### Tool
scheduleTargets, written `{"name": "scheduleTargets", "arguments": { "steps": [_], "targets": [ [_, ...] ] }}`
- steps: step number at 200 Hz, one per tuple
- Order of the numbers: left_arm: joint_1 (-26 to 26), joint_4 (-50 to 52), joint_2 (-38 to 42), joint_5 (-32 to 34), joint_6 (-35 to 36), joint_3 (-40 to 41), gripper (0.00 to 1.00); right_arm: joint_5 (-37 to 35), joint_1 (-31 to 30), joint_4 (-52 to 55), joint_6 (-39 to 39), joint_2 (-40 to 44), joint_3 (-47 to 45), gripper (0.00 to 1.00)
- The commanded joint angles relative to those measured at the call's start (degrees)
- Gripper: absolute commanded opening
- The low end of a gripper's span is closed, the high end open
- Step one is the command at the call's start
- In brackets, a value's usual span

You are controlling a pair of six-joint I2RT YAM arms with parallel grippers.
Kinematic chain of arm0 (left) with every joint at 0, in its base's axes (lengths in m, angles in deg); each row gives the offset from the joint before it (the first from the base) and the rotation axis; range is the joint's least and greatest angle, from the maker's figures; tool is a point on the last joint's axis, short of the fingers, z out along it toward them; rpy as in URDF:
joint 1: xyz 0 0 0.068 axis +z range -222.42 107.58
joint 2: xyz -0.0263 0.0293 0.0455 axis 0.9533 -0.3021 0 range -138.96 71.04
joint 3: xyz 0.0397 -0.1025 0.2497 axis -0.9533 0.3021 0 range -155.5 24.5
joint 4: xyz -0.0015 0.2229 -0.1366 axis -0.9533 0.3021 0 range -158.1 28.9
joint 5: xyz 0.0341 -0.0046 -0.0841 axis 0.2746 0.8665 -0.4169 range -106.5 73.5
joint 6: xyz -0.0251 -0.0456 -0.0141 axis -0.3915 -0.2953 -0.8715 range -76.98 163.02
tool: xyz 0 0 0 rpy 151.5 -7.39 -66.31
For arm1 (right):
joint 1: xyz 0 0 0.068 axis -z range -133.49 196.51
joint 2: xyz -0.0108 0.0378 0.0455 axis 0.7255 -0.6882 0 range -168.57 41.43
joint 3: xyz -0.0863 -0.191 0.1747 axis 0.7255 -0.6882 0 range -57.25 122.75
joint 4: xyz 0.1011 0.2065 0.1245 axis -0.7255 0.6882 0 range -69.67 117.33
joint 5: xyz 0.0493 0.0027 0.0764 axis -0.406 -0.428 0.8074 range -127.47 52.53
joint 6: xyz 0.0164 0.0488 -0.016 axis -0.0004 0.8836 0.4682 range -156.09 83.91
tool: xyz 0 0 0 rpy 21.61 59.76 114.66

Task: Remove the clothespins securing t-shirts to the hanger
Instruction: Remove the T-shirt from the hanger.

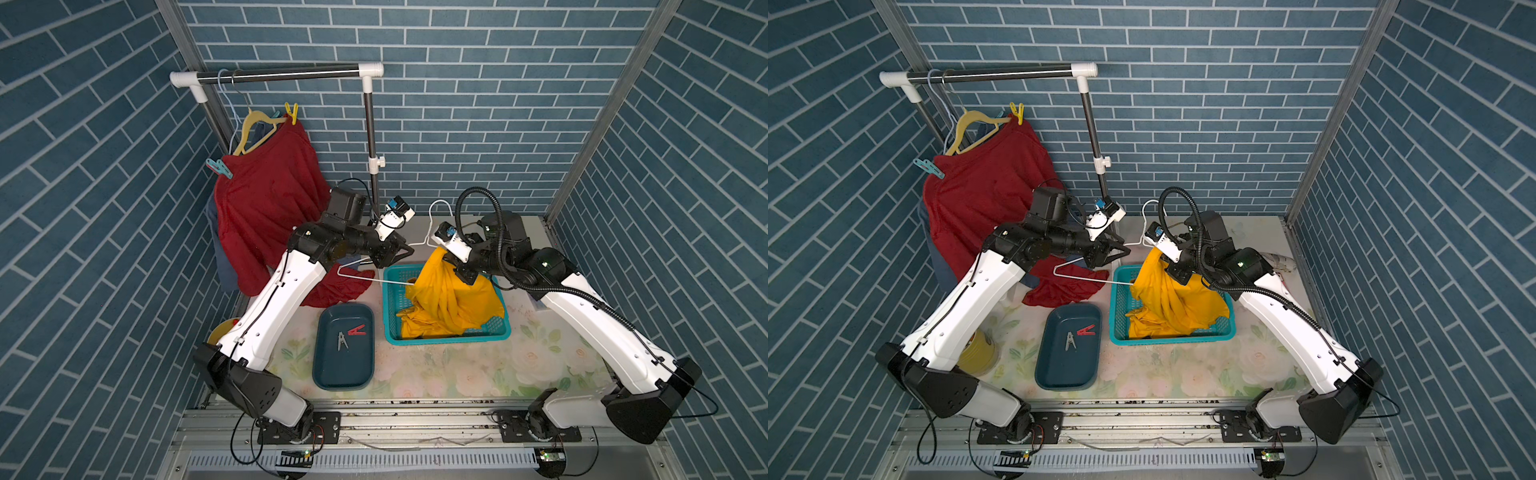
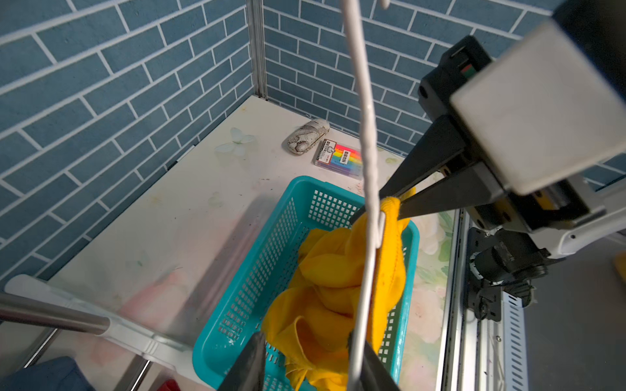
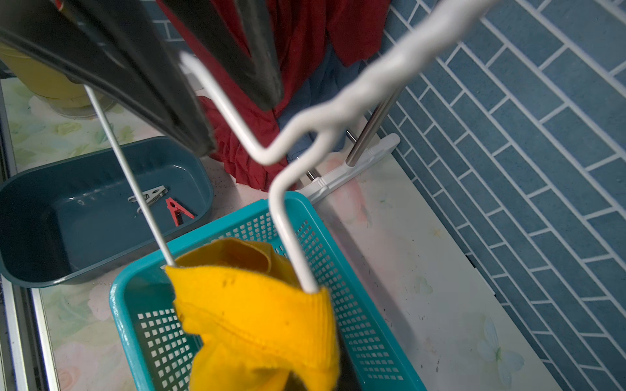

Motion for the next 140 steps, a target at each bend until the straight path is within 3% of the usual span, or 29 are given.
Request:
{"name": "scheduleTargets", "arguments": {
  "steps": [1, 40, 103, 140],
  "targets": [
    [-0.2, 2.7, 0.4, -3.3, 1.6, -1.1, 0.28, -0.8, -0.2, -1.0, -1.8, 1.7, -0.4, 0.00],
    [-0.2, 3.7, 2.1, -2.6, 3.0, -0.2, 0.00, -0.9, -0.2, -1.1, -1.6, 2.0, -0.7, 0.00],
    [-0.2, 7.7, 7.5, 0.3, 8.8, 1.1, 0.00, 2.1, -0.2, 1.0, -1.1, 1.7, -0.4, 0.00],
    [-0.2, 10.4, 9.5, 2.6, 11.2, 1.4, 0.00, 2.0, -0.2, 7.0, -1.0, 1.5, 1.8, 0.17]
  ]
}}
